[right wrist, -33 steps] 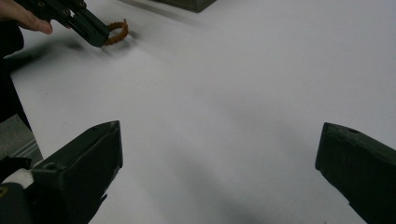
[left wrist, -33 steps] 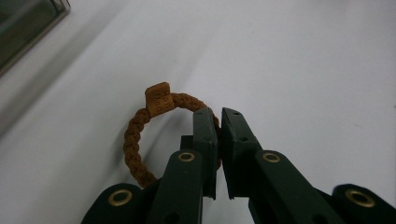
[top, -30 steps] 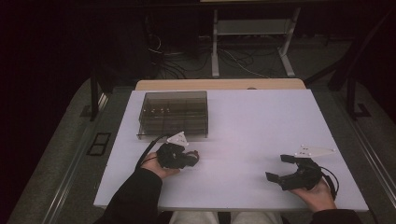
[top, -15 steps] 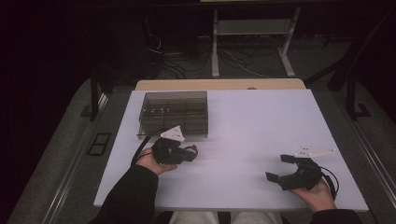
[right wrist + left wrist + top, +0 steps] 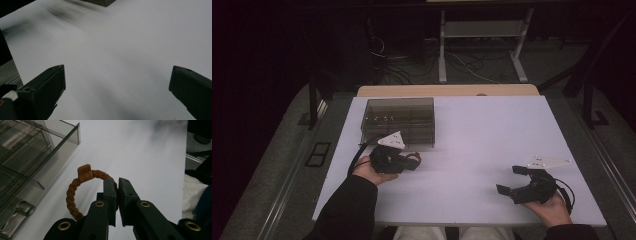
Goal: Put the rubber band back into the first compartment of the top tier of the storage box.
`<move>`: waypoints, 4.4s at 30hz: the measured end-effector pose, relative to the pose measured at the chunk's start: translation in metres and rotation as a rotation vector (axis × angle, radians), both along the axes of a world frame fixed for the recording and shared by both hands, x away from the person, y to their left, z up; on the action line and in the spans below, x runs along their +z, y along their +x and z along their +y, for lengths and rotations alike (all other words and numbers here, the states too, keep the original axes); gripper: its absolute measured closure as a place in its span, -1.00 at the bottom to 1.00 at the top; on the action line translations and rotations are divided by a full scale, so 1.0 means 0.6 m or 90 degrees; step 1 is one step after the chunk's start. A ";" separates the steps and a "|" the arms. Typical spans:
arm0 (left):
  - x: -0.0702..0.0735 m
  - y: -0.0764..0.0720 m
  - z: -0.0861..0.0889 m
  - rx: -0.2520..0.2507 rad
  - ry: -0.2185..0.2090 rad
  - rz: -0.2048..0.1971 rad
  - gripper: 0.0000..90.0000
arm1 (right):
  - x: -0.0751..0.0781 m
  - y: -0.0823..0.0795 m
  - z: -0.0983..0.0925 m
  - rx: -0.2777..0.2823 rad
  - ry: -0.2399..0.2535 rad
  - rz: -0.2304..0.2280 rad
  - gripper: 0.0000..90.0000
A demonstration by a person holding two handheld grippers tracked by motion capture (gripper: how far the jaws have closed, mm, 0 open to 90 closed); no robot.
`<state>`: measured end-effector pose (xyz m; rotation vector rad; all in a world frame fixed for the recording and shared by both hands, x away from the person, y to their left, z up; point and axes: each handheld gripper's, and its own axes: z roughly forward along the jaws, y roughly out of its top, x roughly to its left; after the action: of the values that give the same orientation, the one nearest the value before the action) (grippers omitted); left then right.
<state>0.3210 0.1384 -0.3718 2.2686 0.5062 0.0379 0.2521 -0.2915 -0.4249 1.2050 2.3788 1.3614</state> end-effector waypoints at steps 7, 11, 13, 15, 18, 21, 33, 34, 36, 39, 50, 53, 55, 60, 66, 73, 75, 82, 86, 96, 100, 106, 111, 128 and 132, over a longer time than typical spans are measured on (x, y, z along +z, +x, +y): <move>0.012 0.002 0.010 0.008 -0.010 -0.009 0.87 | 0.000 0.000 0.000 0.000 0.000 0.000 -1.00; 0.019 0.002 0.017 0.010 -0.014 -0.016 0.87 | 0.000 0.000 0.000 -0.001 0.000 0.000 -1.00; 0.022 0.001 0.021 0.012 -0.019 -0.016 0.87 | 0.000 0.000 0.000 -0.001 0.000 -0.001 -1.00; 0.024 0.002 0.025 0.013 -0.020 -0.019 0.87 | 0.000 0.000 0.000 -0.001 -0.001 0.000 -1.00; 0.028 0.002 0.031 0.019 -0.024 -0.022 0.87 | 0.000 0.000 0.000 -0.001 -0.001 0.000 -1.00; 0.032 0.002 0.037 0.023 -0.027 -0.025 0.87 | 0.000 0.000 0.000 -0.001 -0.001 0.000 -1.00; 0.055 0.008 0.060 0.044 -0.041 -0.040 0.87 | 0.000 0.000 0.000 -0.001 0.000 0.000 -1.00; 0.056 0.008 0.061 0.048 -0.044 -0.042 0.87 | 0.000 0.000 0.000 -0.002 0.000 0.000 -1.00; 0.058 0.009 0.066 0.053 -0.049 -0.043 0.87 | 0.000 0.000 -0.001 -0.001 0.000 -0.001 -1.00; 0.060 0.011 0.073 0.061 -0.048 -0.045 0.87 | 0.000 0.000 0.000 -0.001 0.000 0.000 -1.00; 0.066 0.020 0.097 0.088 -0.053 -0.049 0.87 | 0.000 0.000 0.000 -0.002 0.000 0.001 -1.00; 0.067 0.024 0.102 0.095 -0.052 -0.050 0.87 | 0.000 0.000 0.000 -0.002 -0.001 0.002 -1.00; 0.069 0.026 0.106 0.100 -0.052 -0.049 0.87 | 0.000 0.000 0.000 -0.002 0.000 0.002 -1.00; 0.074 0.032 0.118 0.114 -0.049 -0.055 0.87 | 0.000 0.000 0.000 -0.003 0.001 0.003 -1.00; 0.080 0.038 0.129 0.125 -0.044 -0.059 0.87 | -0.001 0.000 -0.002 -0.005 0.002 0.003 -1.00; 0.084 0.047 0.139 0.135 -0.029 -0.056 0.87 | -0.001 0.000 -0.002 -0.004 0.000 0.003 -1.00; 0.085 0.050 0.141 0.137 -0.021 -0.055 0.87 | -0.001 0.000 -0.002 -0.004 0.000 0.003 -1.00; 0.091 0.058 0.148 0.144 -0.007 -0.056 0.87 | -0.001 0.000 -0.003 -0.002 0.000 0.002 -1.00; 0.091 0.063 0.153 0.149 -0.007 -0.055 0.87 | -0.001 0.000 -0.002 -0.003 0.001 0.003 -1.00; 0.084 0.079 0.168 0.174 -0.007 -0.046 0.87 | -0.001 0.000 -0.002 -0.003 0.000 0.004 -1.00; 0.078 0.084 0.171 0.181 -0.007 -0.042 0.87 | -0.001 0.000 -0.002 -0.003 0.000 0.004 -1.00; 0.072 0.089 0.174 0.179 0.007 -0.037 0.87 | -0.001 0.001 -0.002 -0.002 -0.001 0.005 -1.00; 0.067 0.090 0.176 0.182 0.012 -0.033 0.87 | -0.001 0.000 -0.001 -0.001 -0.001 0.005 -1.00; 0.042 0.095 0.176 0.178 0.032 -0.012 0.87 | -0.002 0.000 0.000 0.000 -0.004 0.011 -1.00; 0.040 0.095 0.172 0.172 0.038 -0.008 0.87 | -0.002 0.000 0.000 0.001 -0.004 0.012 -1.00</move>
<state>0.3782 0.2419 -0.3475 2.2406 0.8103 0.2051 0.2519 -0.2916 -0.4261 1.2204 2.3947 1.3488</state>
